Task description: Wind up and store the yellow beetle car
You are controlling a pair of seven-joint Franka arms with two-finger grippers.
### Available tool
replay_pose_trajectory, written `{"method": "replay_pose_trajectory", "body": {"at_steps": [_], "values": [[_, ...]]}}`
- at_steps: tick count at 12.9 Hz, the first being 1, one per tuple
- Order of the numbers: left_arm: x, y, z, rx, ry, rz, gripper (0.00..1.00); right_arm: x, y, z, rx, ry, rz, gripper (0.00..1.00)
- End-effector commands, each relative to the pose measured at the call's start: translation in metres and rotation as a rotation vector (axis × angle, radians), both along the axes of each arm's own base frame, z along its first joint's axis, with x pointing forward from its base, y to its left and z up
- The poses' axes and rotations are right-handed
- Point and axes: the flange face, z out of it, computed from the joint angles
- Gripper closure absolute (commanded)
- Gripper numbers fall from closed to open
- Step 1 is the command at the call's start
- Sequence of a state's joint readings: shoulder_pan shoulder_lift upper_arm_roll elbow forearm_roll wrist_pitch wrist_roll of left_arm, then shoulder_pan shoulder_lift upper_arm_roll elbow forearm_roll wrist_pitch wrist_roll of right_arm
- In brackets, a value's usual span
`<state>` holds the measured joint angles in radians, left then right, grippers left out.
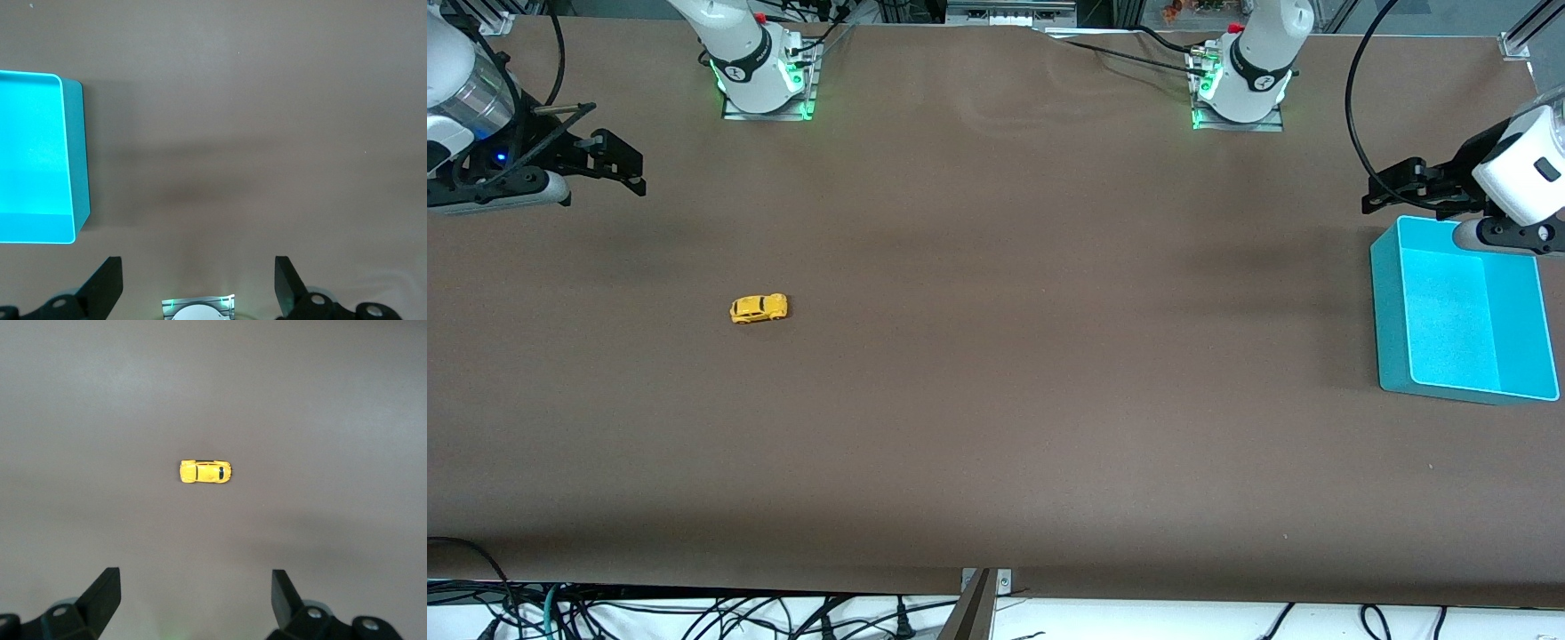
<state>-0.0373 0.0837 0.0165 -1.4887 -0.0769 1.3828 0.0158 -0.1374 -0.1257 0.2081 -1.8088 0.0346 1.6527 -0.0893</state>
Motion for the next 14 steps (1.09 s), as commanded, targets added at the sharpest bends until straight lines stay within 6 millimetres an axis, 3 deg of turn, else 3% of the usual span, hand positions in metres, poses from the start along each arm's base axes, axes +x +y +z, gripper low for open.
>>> {"method": "replay_pose_trajectory", "body": {"at_steps": [1, 14], "values": [[0.004, 0.003, 0.005, 0.024, -0.015, -0.020, 0.00, -0.002, 0.001, 0.007, -0.012, 0.009, -0.017, 0.00], [0.004, 0.004, 0.004, 0.023, -0.013, -0.018, 0.00, 0.005, 0.002, 0.014, -0.014, -0.013, -0.002, 0.00]]}}
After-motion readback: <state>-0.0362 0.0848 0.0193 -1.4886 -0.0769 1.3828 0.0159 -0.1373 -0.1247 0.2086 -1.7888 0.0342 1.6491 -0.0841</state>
